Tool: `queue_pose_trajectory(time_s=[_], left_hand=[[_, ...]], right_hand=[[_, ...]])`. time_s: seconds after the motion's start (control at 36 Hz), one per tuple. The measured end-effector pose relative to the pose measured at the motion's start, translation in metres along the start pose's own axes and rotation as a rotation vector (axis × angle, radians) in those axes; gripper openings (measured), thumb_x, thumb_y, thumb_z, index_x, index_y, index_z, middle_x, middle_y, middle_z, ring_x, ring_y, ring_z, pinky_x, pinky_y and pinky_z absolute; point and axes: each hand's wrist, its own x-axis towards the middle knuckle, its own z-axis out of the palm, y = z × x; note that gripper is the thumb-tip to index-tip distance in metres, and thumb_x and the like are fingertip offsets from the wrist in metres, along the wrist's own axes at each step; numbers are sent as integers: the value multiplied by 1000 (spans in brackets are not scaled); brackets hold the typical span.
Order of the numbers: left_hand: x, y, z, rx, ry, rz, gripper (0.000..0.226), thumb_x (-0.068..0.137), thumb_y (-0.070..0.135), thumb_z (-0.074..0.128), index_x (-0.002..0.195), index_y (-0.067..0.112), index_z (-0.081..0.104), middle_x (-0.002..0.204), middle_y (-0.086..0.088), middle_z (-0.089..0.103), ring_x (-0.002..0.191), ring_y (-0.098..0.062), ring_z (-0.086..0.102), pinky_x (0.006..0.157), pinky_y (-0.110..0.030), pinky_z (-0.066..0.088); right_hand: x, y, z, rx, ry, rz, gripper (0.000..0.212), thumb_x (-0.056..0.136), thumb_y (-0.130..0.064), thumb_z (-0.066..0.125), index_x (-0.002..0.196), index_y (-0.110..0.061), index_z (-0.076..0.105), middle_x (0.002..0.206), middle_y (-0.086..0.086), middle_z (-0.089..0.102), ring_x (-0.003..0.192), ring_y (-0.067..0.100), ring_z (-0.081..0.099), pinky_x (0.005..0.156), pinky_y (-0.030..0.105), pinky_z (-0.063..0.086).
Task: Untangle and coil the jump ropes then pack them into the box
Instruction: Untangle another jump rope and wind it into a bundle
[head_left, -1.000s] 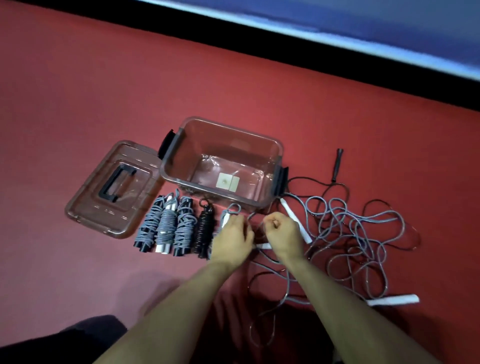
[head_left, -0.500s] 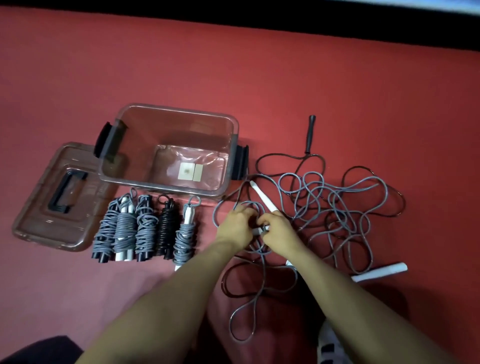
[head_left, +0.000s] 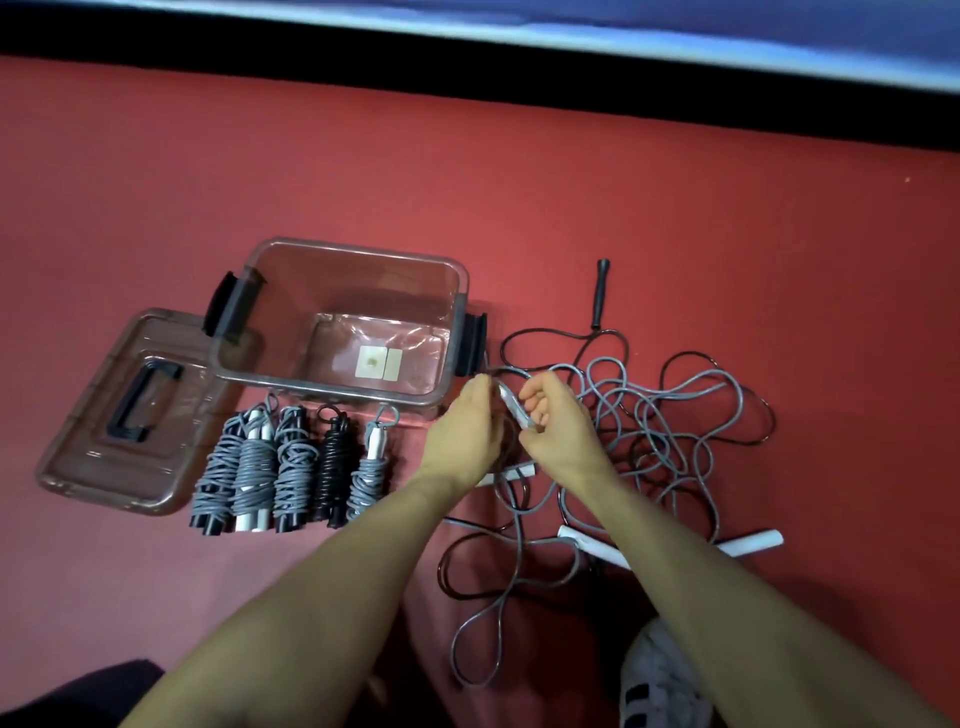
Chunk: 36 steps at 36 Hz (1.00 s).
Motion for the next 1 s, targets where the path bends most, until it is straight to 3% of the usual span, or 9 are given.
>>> queue_pose_trajectory(time_s=[0.08,0.17,0.33,0.5,0.64,0.81,0.92,1.0], left_hand=[[-7,19,-20,41,108,38,13,91,16,44,98,19,34,96,-3,52,74,-30,44,66,-37,39],[-10,32,-39,139,142,133,32,94,18,45,125,17,38,114,-5,48,91,-30,54,66,-37,40],[-24,57,-81,205,223,192,24,98,26,45,94,4,55,103,-11,41,87,-34,53,59,-37,36],[-48,100,-145,47,333,302,25,92,23,58,83,0,63,84,-16,57,84,-36,56,71,-41,42],[-70,135,-199,-91,484,371,21,88,22,65,83,1,68,79,-15,62,76,-30,57,70,-33,37],[-92,165,-245,-265,604,448,14,89,21,64,85,10,71,61,6,58,61,-16,59,69,-32,50],[-102,186,-268,-419,672,458,15,89,21,64,79,11,68,58,-3,61,51,-14,58,64,-27,47],[-104,196,-278,-462,709,478,17,90,21,63,76,12,67,58,-7,63,52,-14,57,62,-22,45]], right_hand=[[-5,-23,-15,4,21,-52,36,66,17,46,88,-12,51,84,6,50,68,14,41,65,25,40],[-11,-50,-33,-29,41,-126,34,67,16,47,84,-13,50,81,2,53,66,14,44,62,16,37],[-25,-104,-67,-74,124,-268,30,69,16,46,84,-6,59,78,5,62,70,17,54,66,17,41],[-41,-158,-101,-121,287,-403,24,74,16,53,90,-1,61,87,9,63,79,18,56,71,8,37],[-52,-194,-125,-105,417,-396,17,77,7,63,91,-3,63,92,10,62,86,20,58,80,20,41],[-60,-221,-143,-177,322,-279,14,86,-11,63,99,-12,68,95,4,61,94,26,56,92,34,42],[-59,-232,-144,-302,199,-230,27,91,-14,57,117,-15,65,114,10,55,110,29,48,94,25,31],[-62,-235,-141,-282,123,-238,28,90,-12,57,117,-15,65,109,10,53,105,27,48,86,24,33]])
